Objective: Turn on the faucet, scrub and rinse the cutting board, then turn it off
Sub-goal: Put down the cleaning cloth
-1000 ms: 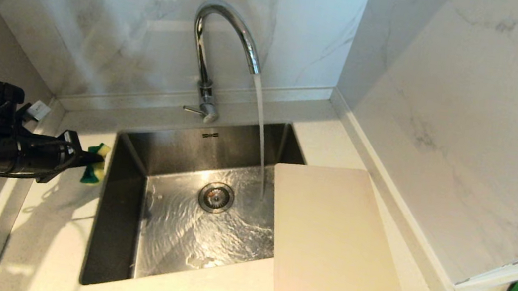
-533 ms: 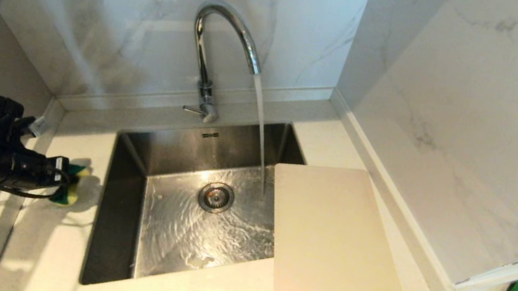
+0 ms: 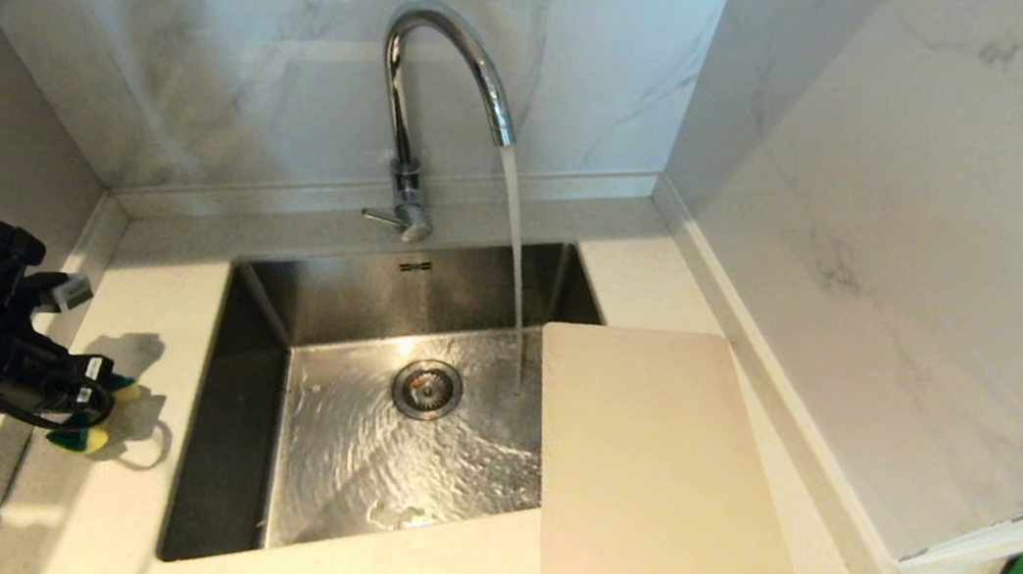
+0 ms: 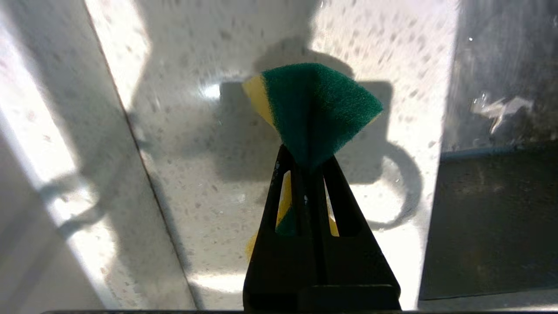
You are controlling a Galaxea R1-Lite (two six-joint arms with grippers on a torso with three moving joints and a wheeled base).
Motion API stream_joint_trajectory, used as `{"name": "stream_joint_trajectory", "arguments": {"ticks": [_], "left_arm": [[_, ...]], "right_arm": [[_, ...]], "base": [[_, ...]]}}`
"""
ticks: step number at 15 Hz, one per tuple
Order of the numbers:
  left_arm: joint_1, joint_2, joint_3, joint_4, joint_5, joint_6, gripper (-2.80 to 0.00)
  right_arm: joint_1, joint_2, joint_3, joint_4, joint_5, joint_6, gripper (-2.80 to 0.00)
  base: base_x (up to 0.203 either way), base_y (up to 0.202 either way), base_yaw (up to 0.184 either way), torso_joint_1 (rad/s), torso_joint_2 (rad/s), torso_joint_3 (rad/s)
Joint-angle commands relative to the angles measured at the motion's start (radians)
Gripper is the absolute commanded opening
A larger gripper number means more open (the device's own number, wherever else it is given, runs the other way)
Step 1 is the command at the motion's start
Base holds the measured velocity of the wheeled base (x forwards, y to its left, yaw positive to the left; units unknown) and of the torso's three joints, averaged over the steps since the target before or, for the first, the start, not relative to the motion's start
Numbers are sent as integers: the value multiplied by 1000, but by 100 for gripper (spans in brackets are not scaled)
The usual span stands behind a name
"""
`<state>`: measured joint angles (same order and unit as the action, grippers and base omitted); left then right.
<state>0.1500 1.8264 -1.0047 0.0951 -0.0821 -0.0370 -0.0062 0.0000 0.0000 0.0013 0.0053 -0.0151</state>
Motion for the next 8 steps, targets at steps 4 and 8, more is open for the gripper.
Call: {"name": "stream_joint_trajectory", "arguments": {"ticks": [4, 8], "left_arm": [[2, 30, 30, -5, -6, -1, -280], [2, 11, 43, -45, -5, 3, 0]], "right_arm": [[0, 0, 0, 0, 1, 0, -280], [0, 0, 0, 0, -1, 0, -280]], "base": [[0, 0, 0, 0, 0, 0], [0, 0, 0, 0, 0, 0]]}}
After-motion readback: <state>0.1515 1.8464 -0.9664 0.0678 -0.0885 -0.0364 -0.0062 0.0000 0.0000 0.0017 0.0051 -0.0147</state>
